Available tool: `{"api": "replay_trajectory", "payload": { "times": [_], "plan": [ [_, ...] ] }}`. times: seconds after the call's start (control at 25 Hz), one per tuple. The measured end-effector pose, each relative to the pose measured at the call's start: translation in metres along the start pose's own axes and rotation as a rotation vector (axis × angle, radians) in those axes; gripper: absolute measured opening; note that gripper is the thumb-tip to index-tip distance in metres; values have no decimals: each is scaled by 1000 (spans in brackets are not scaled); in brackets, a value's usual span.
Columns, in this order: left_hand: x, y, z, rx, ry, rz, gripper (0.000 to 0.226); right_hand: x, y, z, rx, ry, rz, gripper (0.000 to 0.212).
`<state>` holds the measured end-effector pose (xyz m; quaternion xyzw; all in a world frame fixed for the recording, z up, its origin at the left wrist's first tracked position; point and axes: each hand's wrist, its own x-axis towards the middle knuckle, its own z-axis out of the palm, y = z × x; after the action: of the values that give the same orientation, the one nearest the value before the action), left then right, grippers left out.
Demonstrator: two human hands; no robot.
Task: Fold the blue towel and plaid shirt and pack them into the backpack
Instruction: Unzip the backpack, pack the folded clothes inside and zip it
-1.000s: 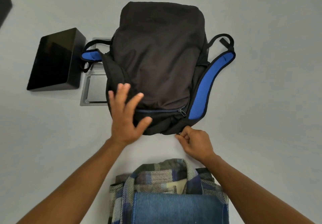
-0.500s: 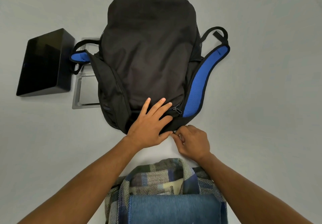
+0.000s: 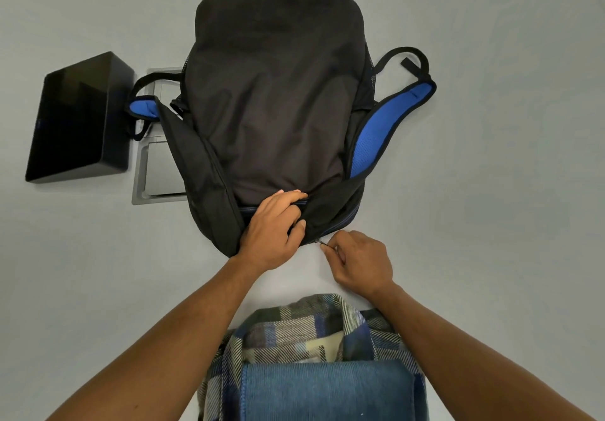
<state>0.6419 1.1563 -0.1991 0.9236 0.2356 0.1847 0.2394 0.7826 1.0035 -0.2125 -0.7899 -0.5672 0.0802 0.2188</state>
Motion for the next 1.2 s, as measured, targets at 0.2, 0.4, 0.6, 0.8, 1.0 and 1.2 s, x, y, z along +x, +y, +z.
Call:
{"api": "replay_trajectory", "payload": {
  "times": [0.2, 0.4, 0.6, 0.8, 1.0, 1.2],
  "plan": [
    [-1, 0, 3, 36, -24, -20, 23, -1, -1, 2, 18, 18, 28, 24],
    [0, 0, 3, 5, -7, -25, 23, 3, 3, -7, 3, 49, 67, 22],
    [0, -2, 4, -28, 4, -8, 20, 12, 24, -24, 12, 63, 208, 21],
    [0, -3, 5, -41, 11, 0, 20, 37, 61, -47, 35, 29, 337, 18],
    [0, -3, 6, -34, 17, -2, 21, 69, 71, -52, 65, 31, 347, 19],
    [-1, -3, 5, -49, 32, -15, 23, 101, 77, -55, 82, 29, 420, 20]
  ]
}}
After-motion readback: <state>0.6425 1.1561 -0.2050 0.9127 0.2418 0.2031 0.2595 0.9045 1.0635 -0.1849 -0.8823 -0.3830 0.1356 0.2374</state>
